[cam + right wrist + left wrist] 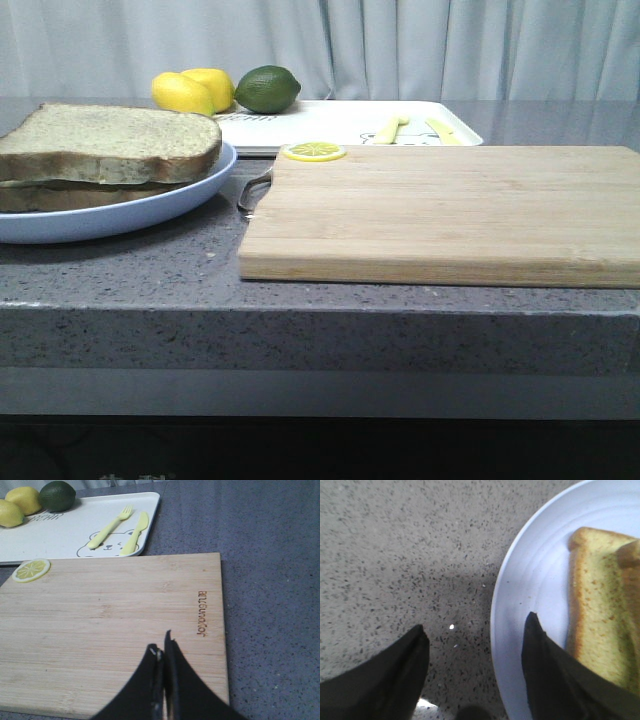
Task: Place bread and move sandwich to tray
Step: 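Grip the rim of the blue plate with the left gripper, then lift the blue plate with the left gripper and carry it toward the white tray, then lower the plate onto the white tray with the left gripper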
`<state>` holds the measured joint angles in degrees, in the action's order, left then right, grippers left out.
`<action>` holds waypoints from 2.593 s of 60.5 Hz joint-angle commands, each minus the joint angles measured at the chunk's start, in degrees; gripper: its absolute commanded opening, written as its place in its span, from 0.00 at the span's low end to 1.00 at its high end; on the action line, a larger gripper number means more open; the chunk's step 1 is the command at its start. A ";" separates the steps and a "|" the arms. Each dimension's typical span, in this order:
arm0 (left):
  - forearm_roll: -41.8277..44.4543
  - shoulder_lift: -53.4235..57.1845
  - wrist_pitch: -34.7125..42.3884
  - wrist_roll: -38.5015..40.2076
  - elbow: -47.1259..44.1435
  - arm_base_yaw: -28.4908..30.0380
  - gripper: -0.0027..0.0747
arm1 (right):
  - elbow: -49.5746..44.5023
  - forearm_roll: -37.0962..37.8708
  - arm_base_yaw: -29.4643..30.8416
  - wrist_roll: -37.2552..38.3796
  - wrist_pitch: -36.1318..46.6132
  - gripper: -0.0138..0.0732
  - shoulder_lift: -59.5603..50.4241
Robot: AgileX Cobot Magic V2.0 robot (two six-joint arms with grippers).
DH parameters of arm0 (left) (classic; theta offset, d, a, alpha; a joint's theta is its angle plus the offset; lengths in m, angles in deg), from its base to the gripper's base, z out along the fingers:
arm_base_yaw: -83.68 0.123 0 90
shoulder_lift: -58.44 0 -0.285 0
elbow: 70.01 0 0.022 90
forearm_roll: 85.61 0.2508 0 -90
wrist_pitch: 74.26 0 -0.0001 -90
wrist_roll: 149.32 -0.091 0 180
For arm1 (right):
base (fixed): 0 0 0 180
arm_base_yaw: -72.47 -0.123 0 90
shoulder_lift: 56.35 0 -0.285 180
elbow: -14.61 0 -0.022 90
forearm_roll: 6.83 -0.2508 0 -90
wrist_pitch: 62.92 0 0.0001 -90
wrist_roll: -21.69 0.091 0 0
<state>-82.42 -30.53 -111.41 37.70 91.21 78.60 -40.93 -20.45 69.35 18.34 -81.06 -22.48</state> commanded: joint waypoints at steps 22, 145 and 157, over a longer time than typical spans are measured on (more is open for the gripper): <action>-1.87 -3.41 3.32 -0.06 2.87 -0.47 0.55 | 1.48 -0.31 0.14 0.06 4.76 0.09 0.14; -45.10 -58.18 -33.07 -9.84 96.98 0.90 0.01 | 1.48 -0.36 0.14 0.06 5.24 0.09 0.14; -45.10 -62.26 -31.48 -9.84 101.03 0.14 0.01 | 1.48 -0.36 0.14 0.06 5.24 0.09 0.14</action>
<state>-122.35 -96.36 -146.52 26.65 189.23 79.09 -40.93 -20.66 69.35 18.34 -80.59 -22.48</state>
